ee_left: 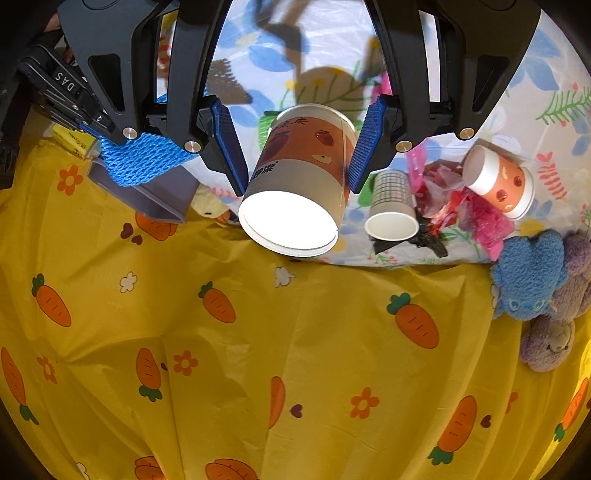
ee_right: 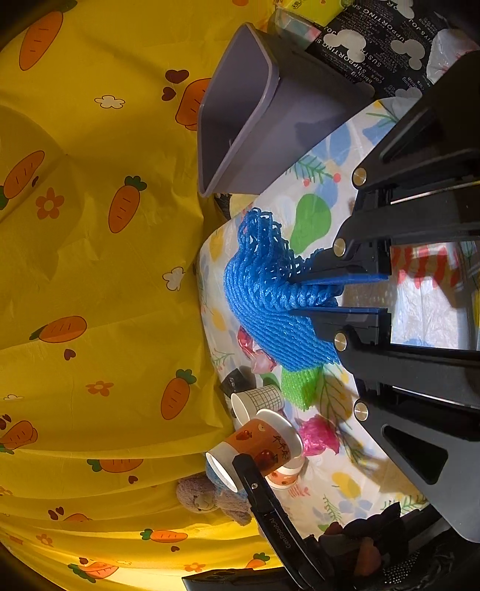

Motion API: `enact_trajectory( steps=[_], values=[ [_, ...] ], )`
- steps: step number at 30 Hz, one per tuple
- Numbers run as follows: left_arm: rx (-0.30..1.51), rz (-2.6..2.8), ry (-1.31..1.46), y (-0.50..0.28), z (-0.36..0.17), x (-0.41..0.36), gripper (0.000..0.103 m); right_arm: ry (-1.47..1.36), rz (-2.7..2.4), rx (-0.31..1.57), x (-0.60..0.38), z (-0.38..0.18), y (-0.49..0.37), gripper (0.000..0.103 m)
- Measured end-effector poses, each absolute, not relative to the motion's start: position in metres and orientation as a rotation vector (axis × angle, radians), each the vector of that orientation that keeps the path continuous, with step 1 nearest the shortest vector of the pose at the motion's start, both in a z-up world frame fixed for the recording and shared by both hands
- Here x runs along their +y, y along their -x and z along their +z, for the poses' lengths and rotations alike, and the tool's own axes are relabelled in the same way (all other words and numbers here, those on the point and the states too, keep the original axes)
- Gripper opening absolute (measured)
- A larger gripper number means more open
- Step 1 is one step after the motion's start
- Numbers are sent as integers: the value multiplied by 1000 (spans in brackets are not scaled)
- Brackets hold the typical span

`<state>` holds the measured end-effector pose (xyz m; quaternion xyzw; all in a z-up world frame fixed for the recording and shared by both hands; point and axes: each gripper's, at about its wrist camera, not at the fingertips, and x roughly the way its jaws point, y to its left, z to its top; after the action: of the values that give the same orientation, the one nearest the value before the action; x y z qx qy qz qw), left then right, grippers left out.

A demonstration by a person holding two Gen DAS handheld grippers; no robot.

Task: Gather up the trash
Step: 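Carry the blue net and orange cup over the grey bin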

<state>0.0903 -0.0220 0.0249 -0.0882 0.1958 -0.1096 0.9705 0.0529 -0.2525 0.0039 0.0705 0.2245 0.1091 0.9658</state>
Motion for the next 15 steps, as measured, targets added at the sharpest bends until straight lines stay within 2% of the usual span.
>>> enact_trajectory(
  steps=[15],
  values=[
    [376, -629, 131, -154, 75, -180, 55, -171, -163, 331, -366, 43, -81, 11]
  ],
)
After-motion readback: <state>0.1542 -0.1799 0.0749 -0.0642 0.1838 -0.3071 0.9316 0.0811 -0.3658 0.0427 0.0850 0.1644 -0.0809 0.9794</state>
